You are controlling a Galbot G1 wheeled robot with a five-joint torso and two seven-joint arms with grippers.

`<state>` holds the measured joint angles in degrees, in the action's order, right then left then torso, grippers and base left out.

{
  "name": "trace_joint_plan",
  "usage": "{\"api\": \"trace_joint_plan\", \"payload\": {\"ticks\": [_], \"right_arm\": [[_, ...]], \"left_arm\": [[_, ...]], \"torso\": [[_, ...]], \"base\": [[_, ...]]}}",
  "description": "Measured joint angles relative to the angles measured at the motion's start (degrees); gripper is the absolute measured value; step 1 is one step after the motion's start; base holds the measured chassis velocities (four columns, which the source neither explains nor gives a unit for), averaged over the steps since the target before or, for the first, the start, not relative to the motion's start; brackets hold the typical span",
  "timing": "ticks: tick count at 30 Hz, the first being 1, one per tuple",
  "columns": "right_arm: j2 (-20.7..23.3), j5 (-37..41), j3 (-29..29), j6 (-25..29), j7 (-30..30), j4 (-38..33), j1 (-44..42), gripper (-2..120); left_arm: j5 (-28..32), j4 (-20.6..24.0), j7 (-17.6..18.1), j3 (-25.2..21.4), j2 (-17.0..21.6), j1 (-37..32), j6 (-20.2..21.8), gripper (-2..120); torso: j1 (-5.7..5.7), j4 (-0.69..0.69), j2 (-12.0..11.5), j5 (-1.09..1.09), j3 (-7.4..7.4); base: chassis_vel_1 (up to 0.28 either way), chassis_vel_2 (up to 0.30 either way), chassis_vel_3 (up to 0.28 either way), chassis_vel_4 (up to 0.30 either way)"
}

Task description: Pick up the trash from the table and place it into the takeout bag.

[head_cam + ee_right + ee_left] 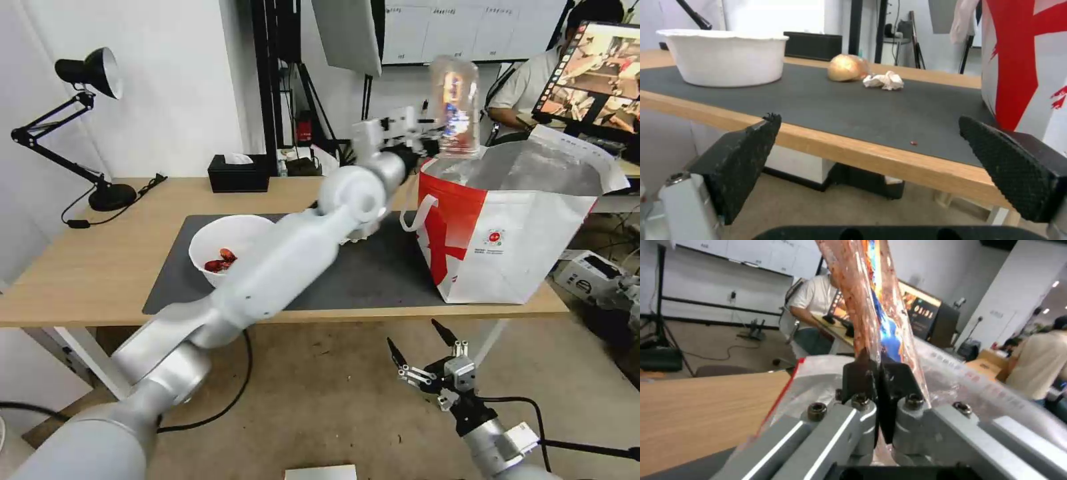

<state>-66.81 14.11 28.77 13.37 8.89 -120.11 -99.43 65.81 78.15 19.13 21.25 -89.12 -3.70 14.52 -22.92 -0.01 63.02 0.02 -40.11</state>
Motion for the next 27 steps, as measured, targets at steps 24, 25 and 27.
{"api": "trace_joint_plan", "payload": {"ticks": [24, 25, 27], "right_arm": [[-0.70, 0.28, 0.08, -0.02, 0.19, 0.25, -0.16, 100], [-0.70, 0.28, 0.08, -0.02, 0.19, 0.25, -0.16, 100], [-0.69, 0.30, 0.08, -0.08, 0.25, 0.25, -0.21, 100]], "left_arm": [[-16.93, -1.74, -9.39, 7.27, 1.96, -0.16, -4.90, 28], [-16.93, -1.74, -9.39, 7.27, 1.96, -0.16, -4.90, 28], [-16.39, -1.47, -9.38, 7.05, 2.13, -0.17, -4.86, 38]], "torso": [[0.00, 0.01, 0.00, -0.02, 0.00], [0.00, 0.01, 0.00, -0.02, 0.00], [0.00, 0.01, 0.00, -0.02, 0.00]], "base": [[0.000, 0.000, 0.000, 0.000], [0.000, 0.000, 0.000, 0.000], [0.000, 0.000, 0.000, 0.000]]}}
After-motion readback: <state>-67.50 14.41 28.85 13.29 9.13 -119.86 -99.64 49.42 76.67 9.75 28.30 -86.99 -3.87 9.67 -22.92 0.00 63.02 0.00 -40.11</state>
